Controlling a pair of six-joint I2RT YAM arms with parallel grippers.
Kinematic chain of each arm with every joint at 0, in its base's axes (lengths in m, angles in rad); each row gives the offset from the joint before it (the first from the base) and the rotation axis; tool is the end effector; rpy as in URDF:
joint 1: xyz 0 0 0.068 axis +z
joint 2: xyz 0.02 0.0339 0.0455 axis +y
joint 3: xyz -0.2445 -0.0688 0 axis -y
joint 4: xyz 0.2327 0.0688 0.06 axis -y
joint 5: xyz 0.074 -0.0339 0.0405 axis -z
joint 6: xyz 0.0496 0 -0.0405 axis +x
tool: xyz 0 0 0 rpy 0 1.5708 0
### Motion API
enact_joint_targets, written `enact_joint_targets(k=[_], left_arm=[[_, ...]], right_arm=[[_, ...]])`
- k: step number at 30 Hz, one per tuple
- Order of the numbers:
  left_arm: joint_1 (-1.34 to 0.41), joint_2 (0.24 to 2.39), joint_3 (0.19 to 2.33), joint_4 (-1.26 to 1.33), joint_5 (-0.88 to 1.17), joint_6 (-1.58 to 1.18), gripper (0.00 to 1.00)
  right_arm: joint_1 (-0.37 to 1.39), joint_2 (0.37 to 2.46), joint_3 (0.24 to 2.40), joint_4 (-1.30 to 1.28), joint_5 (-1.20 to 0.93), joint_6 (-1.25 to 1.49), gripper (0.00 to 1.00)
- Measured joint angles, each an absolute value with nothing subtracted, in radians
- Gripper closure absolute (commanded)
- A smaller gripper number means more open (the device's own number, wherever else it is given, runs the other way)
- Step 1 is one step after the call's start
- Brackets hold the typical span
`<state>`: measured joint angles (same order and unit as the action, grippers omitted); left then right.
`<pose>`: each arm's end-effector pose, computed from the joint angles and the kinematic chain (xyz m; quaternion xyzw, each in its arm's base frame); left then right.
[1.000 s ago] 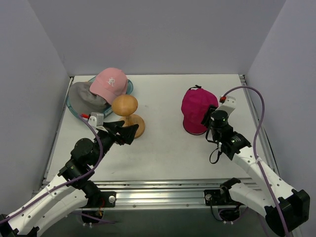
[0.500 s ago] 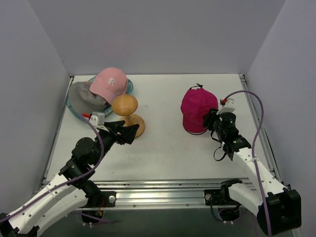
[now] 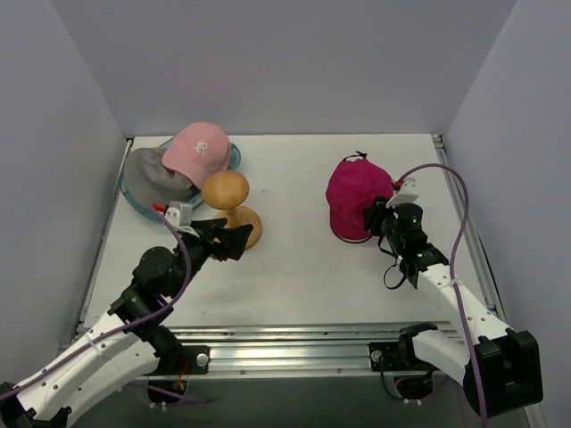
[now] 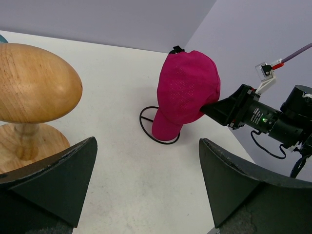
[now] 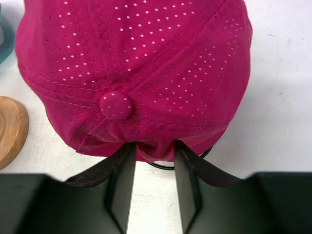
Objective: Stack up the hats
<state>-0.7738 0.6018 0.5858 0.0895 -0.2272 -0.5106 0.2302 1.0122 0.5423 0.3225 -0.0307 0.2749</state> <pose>0.1323 -0.1137 0.3172 0.0064 0.6813 -0.3742 0.6291 0.2404 0.0579 0.2508 0.0069 0.7572 0.1744 0.6294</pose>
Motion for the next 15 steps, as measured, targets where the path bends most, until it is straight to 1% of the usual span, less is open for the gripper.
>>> enact_joint_targets(k=[2,3,5,6,7,8,11,15], left_arm=[[-0.774,0.601,0.586,0.089,-0.228,-0.511,0.06],[-0.774,0.601,0.586,0.089,-0.229,-0.511,0.06],[-0.774,0.601,0.586,0.089,-0.228,-0.511,0.06],[-0.774,0.601,0.586,0.089,-0.228,-0.511,0.06],[-0.774,0.600,0.586,0.089,-0.228,-0.511,0.06],[-0.774,0.599,0.586,0.089,-0.228,-0.511,0.06],[-0.774,0.591,0.586,0.089,-0.231,-0.511,0.06],[-0.774,0.588,0.586,0.089,-0.236,-0.510,0.06]], right_arm=[[0.231,1.012,0.539,0.323,-0.020,0.273,0.75],[0.231,1.012,0.539,0.325,-0.014,0.273,0.82],[0.231,1.010,0.539,0.326,0.000,0.267,0.89],[0.231,1.007,0.539,0.326,0.006,0.265,0.95],[0.231,1.004,0.539,0.325,0.013,0.262,0.99],[0.231,1.000,0.539,0.326,0.020,0.260,1.00],[0.231,0.990,0.545,0.310,0.032,0.250,1.00],[0.230,0.990,0.642,0.197,0.056,0.208,1.00]])
